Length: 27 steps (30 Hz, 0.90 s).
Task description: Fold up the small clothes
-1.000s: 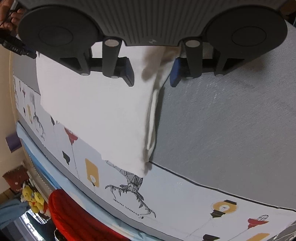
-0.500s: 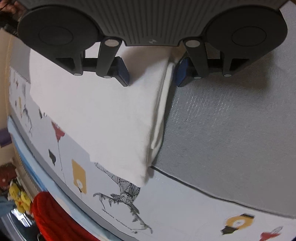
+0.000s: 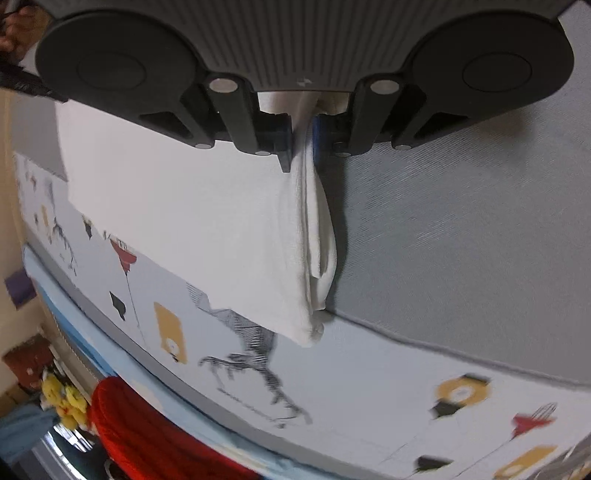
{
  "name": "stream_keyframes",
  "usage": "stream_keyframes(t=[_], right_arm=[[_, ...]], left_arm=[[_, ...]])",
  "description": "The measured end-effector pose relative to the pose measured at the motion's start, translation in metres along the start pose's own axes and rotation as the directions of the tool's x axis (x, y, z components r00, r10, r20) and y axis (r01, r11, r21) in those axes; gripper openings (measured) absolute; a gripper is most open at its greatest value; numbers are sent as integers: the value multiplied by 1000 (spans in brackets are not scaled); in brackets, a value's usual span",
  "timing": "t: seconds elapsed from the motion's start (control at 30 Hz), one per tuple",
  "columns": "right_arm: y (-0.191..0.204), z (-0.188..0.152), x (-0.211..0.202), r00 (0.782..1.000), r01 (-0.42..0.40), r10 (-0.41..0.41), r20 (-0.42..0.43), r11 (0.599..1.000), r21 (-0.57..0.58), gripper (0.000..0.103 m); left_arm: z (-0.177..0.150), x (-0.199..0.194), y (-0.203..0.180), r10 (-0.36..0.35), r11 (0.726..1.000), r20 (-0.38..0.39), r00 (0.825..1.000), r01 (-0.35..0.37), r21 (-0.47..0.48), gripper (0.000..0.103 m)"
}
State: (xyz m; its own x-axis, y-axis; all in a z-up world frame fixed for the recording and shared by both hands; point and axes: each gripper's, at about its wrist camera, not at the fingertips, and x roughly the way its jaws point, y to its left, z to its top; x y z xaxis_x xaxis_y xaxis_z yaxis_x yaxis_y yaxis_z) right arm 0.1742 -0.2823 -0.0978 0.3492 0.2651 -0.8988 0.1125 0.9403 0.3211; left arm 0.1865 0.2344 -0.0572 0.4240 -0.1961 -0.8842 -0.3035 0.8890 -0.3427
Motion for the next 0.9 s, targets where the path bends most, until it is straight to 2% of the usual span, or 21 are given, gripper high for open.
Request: stream_keyframes(t=[0.07, 0.13, 0.17, 0.2, 0.33, 0.47, 0.53, 0.57, 0.77, 0.83, 0.87, 0.9], right_arm=[[7, -3, 0, 1000, -18, 17, -8, 999, -32, 20], [9, -5, -2, 1000, -3, 3, -6, 999, -43, 22], [7, -6, -4, 1000, 0, -1, -4, 999, -37, 23], [6, -6, -6, 1000, -1, 1, -3, 1000, -27, 23], [-2, -8, -10, 1000, 5, -5, -6, 1000, -13, 26], [-2, -11, -8, 1000, 7, -8, -19, 999, -45, 27], [-3, -13, -8, 1000, 0, -1, -29, 998, -58, 19], [-3, -13, -9, 1000, -6, 4, -30, 998, -65, 11], [-9, -13, -14, 1000, -19, 18, -20, 998, -63, 10], [-15, -11, -17, 1000, -19, 18, -8, 999, -41, 17], [-17, -10, -19, 1000, -10, 10, 5, 999, -34, 20], [-19, -9, -21, 1000, 0, 1, 17, 1000, -32, 21]], left_arm=[[2, -8, 12, -5, 1000, 11, 1000, 6, -30, 21], [3, -14, 25, 1, 997, 30, 1000, 1, -75, 57], [4, -15, 28, 3, 995, 33, 999, 0, -96, 62], [4, -15, 32, 4, 993, 31, 1000, -1, -115, 62], [4, -10, 36, -26, 990, -1, 1000, 26, -141, 62], [3, 1, 25, -32, 995, -32, 999, 29, -97, 62], [3, 10, 20, -23, 997, -53, 998, 19, -77, 62], [3, 14, 18, -16, 998, -64, 998, 12, -69, 62], [2, 28, 3, 7, 1000, -70, 998, -7, 0, 60], [1, 31, -2, 19, 999, -62, 998, -16, 44, 24], [1, 31, -3, 20, 998, -62, 998, -17, 57, 22], [2, 31, -3, 22, 998, -59, 998, -18, 64, 13]])
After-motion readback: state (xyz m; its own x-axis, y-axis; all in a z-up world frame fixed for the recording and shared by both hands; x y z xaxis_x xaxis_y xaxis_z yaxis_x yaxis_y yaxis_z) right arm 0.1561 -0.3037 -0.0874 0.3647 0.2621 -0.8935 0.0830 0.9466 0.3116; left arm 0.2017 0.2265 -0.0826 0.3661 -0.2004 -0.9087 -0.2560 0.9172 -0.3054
